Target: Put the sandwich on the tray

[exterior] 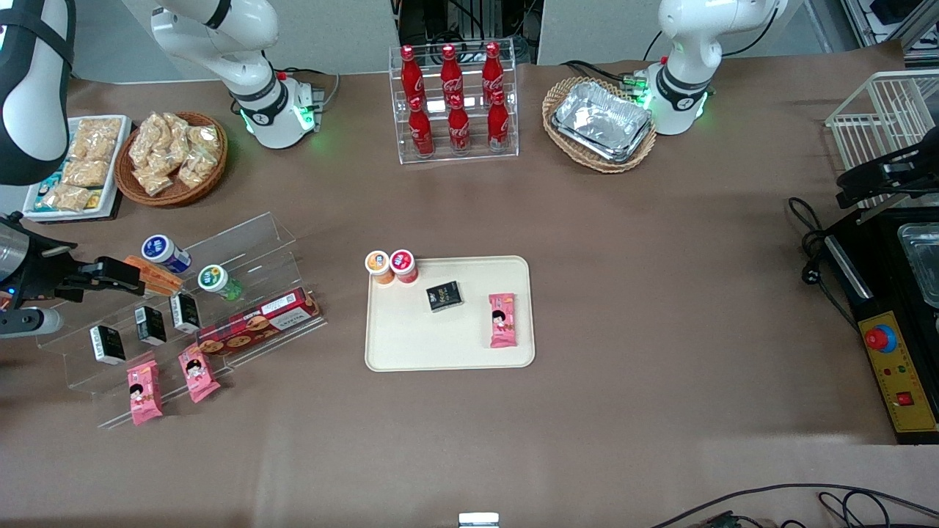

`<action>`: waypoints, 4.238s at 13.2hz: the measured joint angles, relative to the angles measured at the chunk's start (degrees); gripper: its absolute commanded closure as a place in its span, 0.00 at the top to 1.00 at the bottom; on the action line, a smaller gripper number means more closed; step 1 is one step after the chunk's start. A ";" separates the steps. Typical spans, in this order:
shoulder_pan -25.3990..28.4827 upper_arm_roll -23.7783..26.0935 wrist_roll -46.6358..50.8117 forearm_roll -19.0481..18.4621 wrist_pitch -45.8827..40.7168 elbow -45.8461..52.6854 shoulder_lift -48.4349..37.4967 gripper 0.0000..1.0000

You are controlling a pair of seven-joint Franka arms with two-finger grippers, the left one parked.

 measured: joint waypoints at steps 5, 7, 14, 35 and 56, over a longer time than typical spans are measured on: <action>0.00 0.01 0.00 0.00 0.00 0.00 0.00 1.00; -0.01 -0.03 0.00 0.00 0.00 -0.01 0.00 1.00; -0.26 -0.70 0.00 0.00 -0.26 -0.93 -0.24 1.00; -1.90 -5.17 16.22 -0.25 -2.09 -5.57 -3.33 1.00; -12.23 -5.88 67.69 3.90 10.88 -26.15 -10.17 1.00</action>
